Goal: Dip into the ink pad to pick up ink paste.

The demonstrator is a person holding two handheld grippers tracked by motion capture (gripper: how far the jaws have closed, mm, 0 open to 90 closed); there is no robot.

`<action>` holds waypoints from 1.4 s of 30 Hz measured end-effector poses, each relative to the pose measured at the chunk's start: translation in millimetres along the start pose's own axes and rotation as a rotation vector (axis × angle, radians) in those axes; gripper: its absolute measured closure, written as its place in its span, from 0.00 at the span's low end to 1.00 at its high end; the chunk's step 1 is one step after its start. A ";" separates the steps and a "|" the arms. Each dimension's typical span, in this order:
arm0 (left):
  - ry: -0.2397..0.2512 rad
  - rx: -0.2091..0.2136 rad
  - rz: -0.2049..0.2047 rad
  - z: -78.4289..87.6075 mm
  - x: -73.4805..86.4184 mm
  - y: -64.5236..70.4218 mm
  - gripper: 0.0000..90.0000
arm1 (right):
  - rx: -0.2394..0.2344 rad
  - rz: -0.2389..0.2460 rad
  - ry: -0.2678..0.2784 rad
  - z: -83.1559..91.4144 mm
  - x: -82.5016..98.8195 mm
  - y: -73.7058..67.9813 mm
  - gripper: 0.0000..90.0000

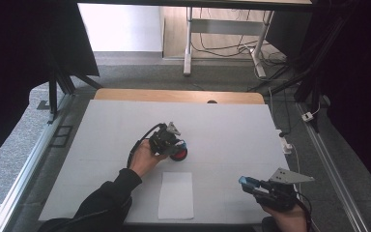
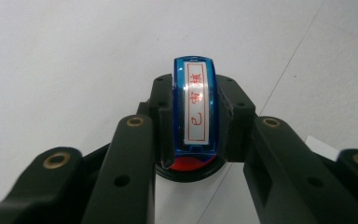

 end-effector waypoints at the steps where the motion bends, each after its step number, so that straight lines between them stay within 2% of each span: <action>1: 0.005 0.006 0.003 0.4 0.4 -0.7 0.79 | -0.001 0.000 0.000 0.0 0.0 0.0 0.76; 4: 0.013 0.022 0.015 1.1 0.3 -2.3 0.79 | -0.001 0.000 0.001 0.0 -0.1 0.0 0.76; 8: 0.026 0.053 0.054 3.4 -0.6 -5.1 0.78 | -0.001 -0.001 0.003 0.3 -0.2 0.3 0.76; 11: 0.057 0.073 0.068 9.6 -3.9 -5.3 0.78 | -0.002 -0.002 0.004 0.4 -0.2 0.6 0.76; 15: 0.082 0.084 0.058 17.0 -9.5 -2.0 0.78 | -0.002 -0.001 0.005 0.3 -0.3 0.5 0.76; 20: 0.082 0.112 0.023 18.7 -13.2 4.6 0.78 | -0.002 -0.002 0.003 0.3 -0.2 0.4 0.76; 24: 0.081 0.130 0.022 19.0 -14.2 6.3 0.78 | -0.003 -0.002 0.004 0.3 -0.2 0.5 0.76; 29: 0.076 0.140 0.039 16.6 -11.4 3.8 0.78 | -0.003 0.000 0.000 0.4 0.0 0.6 0.76; 42: 0.042 0.119 0.067 6.4 -3.0 -3.1 0.78 | -0.001 0.000 -0.002 0.4 0.1 0.8 0.76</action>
Point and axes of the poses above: each handheld gripper's, and its own axes: z roughly backward along the jaws, x roughly out of its underside, y roughly to its right, the point moved 8 cm from there along -z, roughly forward along the jaws, and after that the axes turned 13 degrees about x, right-handed, at the moved point
